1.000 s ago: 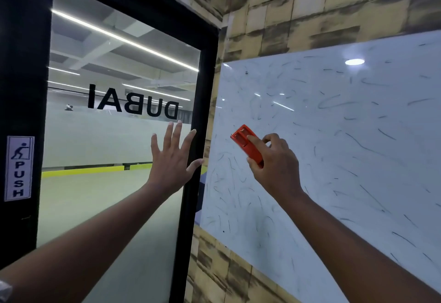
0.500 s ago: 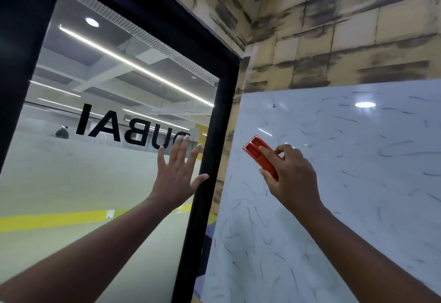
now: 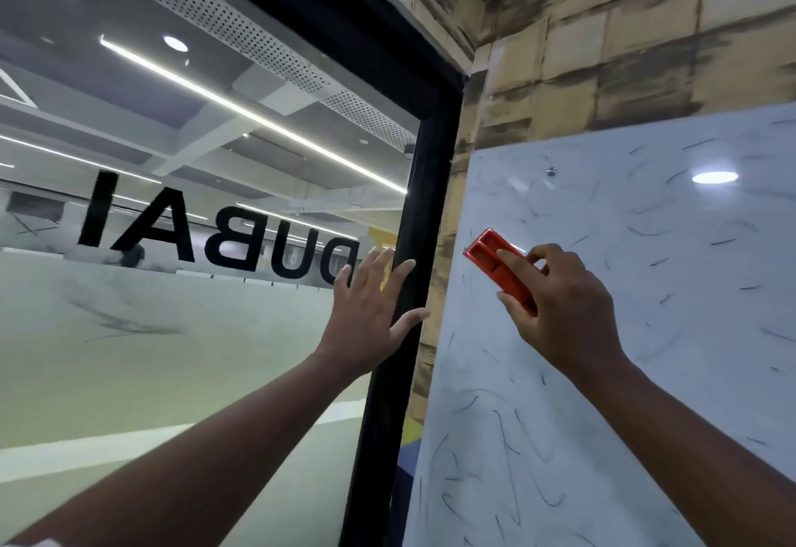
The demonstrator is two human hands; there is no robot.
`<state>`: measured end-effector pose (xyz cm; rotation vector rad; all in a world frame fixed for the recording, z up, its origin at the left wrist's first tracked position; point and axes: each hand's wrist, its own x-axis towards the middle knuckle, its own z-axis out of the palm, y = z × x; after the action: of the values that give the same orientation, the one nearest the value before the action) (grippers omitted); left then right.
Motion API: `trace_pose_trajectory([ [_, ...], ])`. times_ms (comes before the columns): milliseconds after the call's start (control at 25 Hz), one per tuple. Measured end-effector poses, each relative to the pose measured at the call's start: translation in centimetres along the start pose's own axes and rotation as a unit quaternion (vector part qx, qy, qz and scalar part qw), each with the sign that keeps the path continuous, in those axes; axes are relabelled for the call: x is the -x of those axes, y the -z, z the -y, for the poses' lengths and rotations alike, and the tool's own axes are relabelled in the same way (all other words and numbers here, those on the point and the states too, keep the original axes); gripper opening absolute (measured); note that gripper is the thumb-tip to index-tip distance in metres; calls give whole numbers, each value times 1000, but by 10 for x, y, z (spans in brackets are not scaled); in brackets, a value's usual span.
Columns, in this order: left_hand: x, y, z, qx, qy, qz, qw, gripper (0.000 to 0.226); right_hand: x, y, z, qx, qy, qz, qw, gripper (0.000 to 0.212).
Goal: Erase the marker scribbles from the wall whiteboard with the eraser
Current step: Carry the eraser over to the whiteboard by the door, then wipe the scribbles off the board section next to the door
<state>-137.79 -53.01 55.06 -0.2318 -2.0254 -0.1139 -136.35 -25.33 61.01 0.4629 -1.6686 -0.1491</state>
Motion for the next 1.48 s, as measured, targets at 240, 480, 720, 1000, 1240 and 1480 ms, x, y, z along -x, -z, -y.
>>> trace_pose_trajectory([
  [240, -64, -66, 14, -62, -25, 8, 998, 85, -23, -77, -36, 14, -20, -47, 999, 64],
  [480, -132, -128, 20, -44, -10, -31, 998, 83, -71, -129, -76, 26, -11, -72, 997, 67],
  [720, -182, -178, 27, -8, -33, -39, 999, 83, -123, -146, -106, 49, 1, -114, 992, 74],
  [1000, -257, -214, 31, 132, -49, -94, 986, 82, -190, -163, -125, 133, 16, -134, 982, 60],
  [1240, -319, -236, 27, 183, -84, -134, 970, 57, -215, -185, -127, 183, 19, -128, 975, 59],
  [1480, -347, -274, 19, 275, -107, -131, 946, 55, -230, -202, -131, 213, 2, -118, 970, 51],
])
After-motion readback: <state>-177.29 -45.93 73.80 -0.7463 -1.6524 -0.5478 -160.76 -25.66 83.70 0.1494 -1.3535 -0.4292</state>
